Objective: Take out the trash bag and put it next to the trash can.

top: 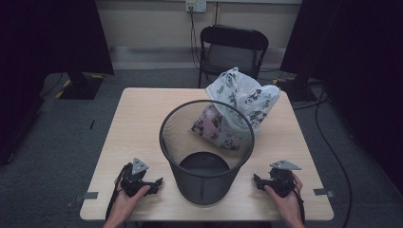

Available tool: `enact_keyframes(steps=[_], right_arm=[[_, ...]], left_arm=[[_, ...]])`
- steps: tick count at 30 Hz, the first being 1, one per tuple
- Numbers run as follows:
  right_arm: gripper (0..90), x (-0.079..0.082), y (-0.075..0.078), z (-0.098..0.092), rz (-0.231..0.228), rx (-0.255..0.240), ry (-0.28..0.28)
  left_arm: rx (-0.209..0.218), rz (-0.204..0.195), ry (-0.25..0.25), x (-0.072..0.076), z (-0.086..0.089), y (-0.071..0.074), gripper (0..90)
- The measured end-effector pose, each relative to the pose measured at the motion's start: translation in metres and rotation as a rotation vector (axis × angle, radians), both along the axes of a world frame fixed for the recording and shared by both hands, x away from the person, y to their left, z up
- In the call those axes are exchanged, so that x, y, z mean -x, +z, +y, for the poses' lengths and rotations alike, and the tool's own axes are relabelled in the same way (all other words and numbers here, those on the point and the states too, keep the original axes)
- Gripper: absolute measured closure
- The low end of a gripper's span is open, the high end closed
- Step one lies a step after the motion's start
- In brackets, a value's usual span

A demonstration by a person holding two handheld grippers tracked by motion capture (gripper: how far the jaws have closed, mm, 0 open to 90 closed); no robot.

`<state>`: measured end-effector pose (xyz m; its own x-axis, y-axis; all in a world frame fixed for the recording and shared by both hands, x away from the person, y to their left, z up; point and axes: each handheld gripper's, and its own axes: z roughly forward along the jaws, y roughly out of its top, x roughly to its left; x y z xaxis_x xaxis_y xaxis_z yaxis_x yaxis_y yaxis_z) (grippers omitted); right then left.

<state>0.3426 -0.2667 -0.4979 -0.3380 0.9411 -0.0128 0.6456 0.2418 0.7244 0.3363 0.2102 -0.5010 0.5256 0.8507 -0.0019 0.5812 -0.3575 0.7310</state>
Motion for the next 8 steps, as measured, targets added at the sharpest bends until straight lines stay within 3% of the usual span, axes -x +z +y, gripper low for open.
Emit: enact_keyframes(steps=[8], right_arm=[[12.8,0.0007,-0.0015,-0.0007,-0.011,-0.006,0.0]], left_arm=[[0.0,0.0,0.0,0.0,0.0,0.0,11.0]])
